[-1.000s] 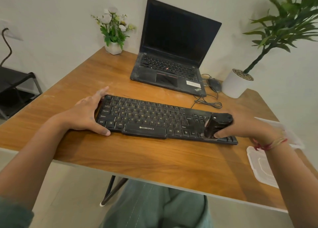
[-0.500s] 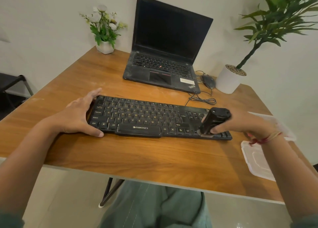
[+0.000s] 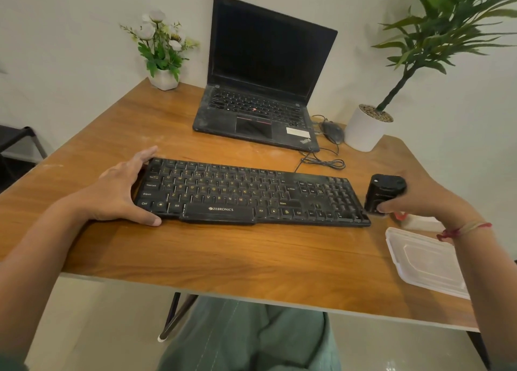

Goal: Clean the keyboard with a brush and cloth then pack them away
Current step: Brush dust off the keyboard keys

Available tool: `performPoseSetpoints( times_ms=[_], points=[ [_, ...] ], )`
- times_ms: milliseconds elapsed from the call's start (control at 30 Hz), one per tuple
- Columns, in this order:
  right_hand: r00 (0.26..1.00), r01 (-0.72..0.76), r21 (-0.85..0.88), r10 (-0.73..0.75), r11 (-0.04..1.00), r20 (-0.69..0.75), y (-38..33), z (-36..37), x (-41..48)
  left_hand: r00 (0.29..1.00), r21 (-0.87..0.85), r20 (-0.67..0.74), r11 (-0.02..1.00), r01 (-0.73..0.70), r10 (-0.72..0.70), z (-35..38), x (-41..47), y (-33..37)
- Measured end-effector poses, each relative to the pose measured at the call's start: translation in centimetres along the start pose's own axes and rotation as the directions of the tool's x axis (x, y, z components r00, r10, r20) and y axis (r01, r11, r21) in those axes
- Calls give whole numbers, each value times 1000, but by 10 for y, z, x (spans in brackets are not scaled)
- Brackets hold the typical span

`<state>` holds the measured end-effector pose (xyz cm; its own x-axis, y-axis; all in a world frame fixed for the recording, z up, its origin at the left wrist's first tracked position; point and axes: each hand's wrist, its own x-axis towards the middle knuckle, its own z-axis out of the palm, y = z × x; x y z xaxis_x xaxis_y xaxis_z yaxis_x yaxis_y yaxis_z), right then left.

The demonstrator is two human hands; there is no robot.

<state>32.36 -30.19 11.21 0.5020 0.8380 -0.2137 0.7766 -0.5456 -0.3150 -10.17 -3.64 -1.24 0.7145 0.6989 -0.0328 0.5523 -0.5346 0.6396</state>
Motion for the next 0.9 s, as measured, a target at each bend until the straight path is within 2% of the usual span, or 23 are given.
performPoseSetpoints(
  times_ms=[67, 167, 233, 333, 400, 533, 600, 700, 800, 900],
  points=[
    [997, 81, 95, -78, 992, -29, -5, 5, -6, 1000, 0, -2, 1000, -3, 3, 0, 0, 0],
    [985, 154, 186, -165, 970, 47, -16, 20, -15, 1000, 0, -2, 1000, 5, -5, 0, -2, 2],
    [989, 143, 121, -145, 982, 8, -12, 27, -16, 1000, 13, -4, 1000, 4, -4, 0, -2, 4],
    [989, 37, -103, -52, 994, -140, -11, 26, -21, 1000, 18, -9, 1000, 3, -2, -1, -3, 5],
    [981, 27, -189, -63, 982, -183, -21, 30, -31, 1000, 20, -12, 1000, -2, 2, -1, -3, 6],
    [968, 115, -218, -159, 969, -195, -46, 53, -44, 1000, 32, -8, 999, -5, 5, -1, -2, 4],
    [953, 172, -108, -193, 979, -234, -56, 63, -49, 1000, 34, -6, 999, -9, 10, -1, -3, 3],
    [945, 261, 270, -188, 927, -267, -78, 80, -58, 1000, 37, -6, 999, -12, 13, -2, -3, 1],
    [937, 318, 600, -144, 734, -320, -96, 107, -61, 1000, 36, -9, 999, -18, 18, -1, -3, 1],
    [923, 324, 806, 23, 496, -385, -102, 134, -63, 1000, 20, -14, 1000, -14, 14, -1, -3, 1]
  ],
)
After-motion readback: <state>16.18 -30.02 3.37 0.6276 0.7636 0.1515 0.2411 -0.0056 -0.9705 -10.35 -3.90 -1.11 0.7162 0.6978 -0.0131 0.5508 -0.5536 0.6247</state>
